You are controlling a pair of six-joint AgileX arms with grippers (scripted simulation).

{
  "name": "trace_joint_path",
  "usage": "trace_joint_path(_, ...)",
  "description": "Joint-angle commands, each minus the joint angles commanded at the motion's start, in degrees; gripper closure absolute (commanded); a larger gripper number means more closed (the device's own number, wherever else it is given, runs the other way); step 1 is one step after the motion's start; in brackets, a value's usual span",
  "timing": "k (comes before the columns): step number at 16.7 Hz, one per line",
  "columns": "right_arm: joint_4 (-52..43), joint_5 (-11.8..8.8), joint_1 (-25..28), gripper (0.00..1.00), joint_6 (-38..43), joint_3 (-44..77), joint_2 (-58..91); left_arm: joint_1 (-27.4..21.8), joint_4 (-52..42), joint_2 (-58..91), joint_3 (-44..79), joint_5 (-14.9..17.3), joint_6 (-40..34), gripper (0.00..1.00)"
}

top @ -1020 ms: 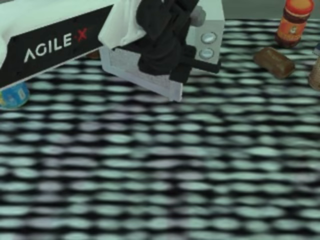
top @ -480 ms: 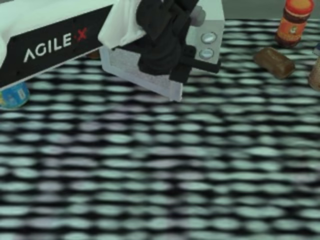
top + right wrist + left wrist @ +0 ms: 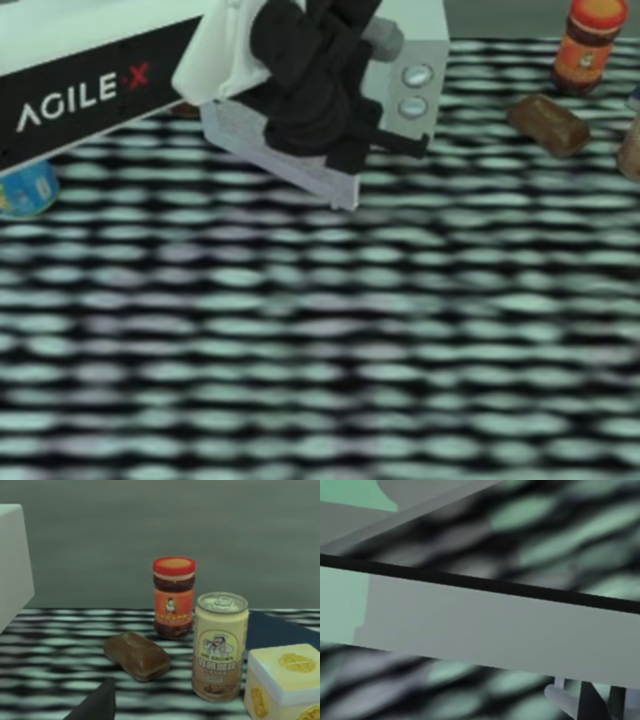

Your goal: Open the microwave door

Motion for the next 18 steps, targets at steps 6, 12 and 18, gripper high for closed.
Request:
trace_joint_path(6,0.0,0.0,0.0,0.00,0.0,0.0,0.0,0.7,1.2,-2.1,-2.8,1.7,2.9,1.00)
trace_joint_path(12,0.0,0.0,0.0,0.00,0.0,0.0,0.0,0.7,1.2,-2.1,-2.8,1.7,2.9,1.00)
trace_joint_path(18,0.0,0.0,0.0,0.00,0.0,0.0,0.0,0.7,1.2,-2.1,-2.8,1.7,2.9,1.00)
